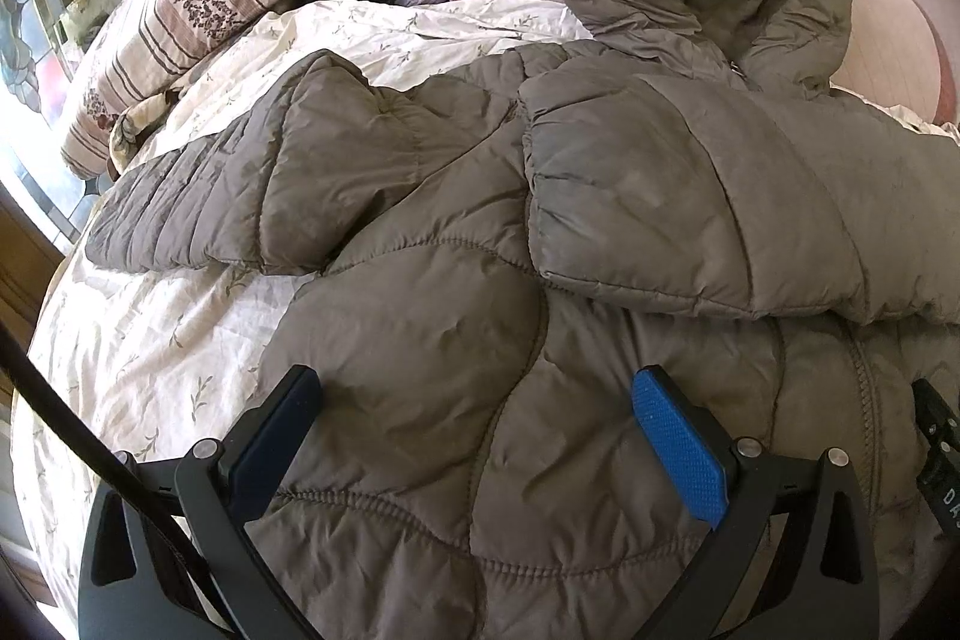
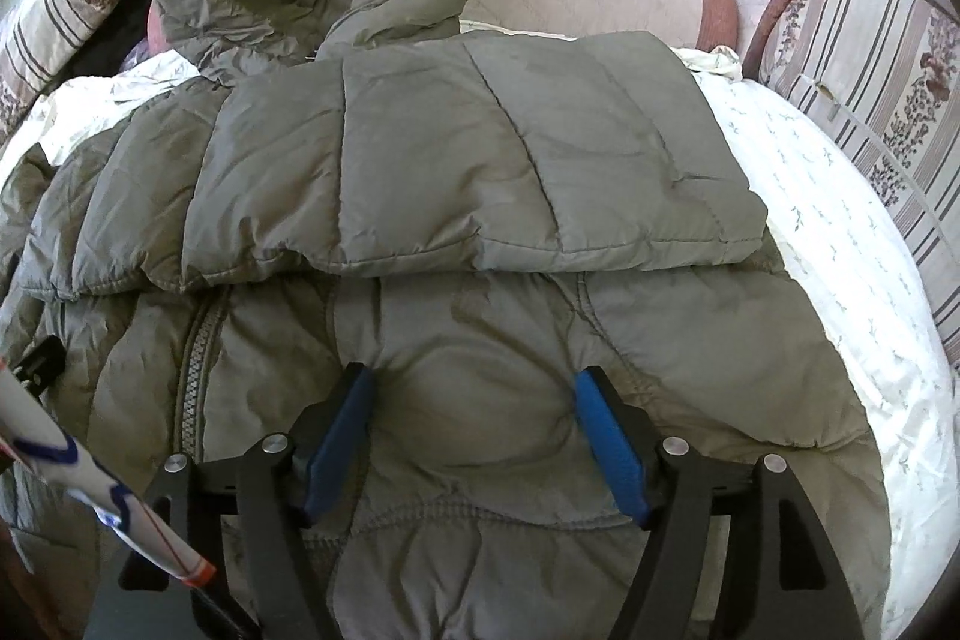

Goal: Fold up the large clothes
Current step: 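Open the right tool and release the sleeve onto the jacket front, then reach the left tool to the other sleeve cuff and grasp it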

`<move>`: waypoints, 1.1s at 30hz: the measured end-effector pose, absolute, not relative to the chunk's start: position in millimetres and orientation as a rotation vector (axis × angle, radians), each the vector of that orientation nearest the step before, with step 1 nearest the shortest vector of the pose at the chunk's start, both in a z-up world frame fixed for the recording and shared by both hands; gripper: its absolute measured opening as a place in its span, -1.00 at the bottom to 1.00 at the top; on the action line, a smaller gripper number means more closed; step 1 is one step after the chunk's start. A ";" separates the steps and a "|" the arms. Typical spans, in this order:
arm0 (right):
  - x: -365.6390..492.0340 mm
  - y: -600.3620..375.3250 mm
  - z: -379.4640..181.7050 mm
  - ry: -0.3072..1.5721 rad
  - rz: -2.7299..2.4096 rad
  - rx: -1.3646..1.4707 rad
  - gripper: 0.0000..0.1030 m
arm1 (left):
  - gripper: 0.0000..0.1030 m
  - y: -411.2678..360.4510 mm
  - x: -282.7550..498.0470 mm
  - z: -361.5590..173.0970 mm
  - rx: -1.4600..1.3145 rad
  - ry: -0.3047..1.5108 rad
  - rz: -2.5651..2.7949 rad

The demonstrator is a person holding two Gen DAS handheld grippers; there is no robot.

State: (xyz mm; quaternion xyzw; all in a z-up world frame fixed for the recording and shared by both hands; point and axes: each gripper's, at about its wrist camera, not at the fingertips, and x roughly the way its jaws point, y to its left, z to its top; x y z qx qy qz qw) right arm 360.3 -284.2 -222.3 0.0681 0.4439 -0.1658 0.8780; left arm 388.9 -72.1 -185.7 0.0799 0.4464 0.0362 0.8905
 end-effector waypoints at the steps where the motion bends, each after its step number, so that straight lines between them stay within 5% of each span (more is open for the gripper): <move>1: 360.5 -283.2 -222.2 0.926 -0.350 0.134 0.47 | 1.00 -72.2 389.0 -185.6 0.166 0.927 0.075; 20: 361.1 -281.3 -223.2 0.929 -0.371 0.108 0.57 | 1.00 -57.4 391.0 -172.2 0.084 0.911 0.041; 33: 360.3 -283.5 -224.0 0.926 -0.368 0.117 0.61 | 1.00 34.5 401.6 -128.3 -0.107 0.798 0.153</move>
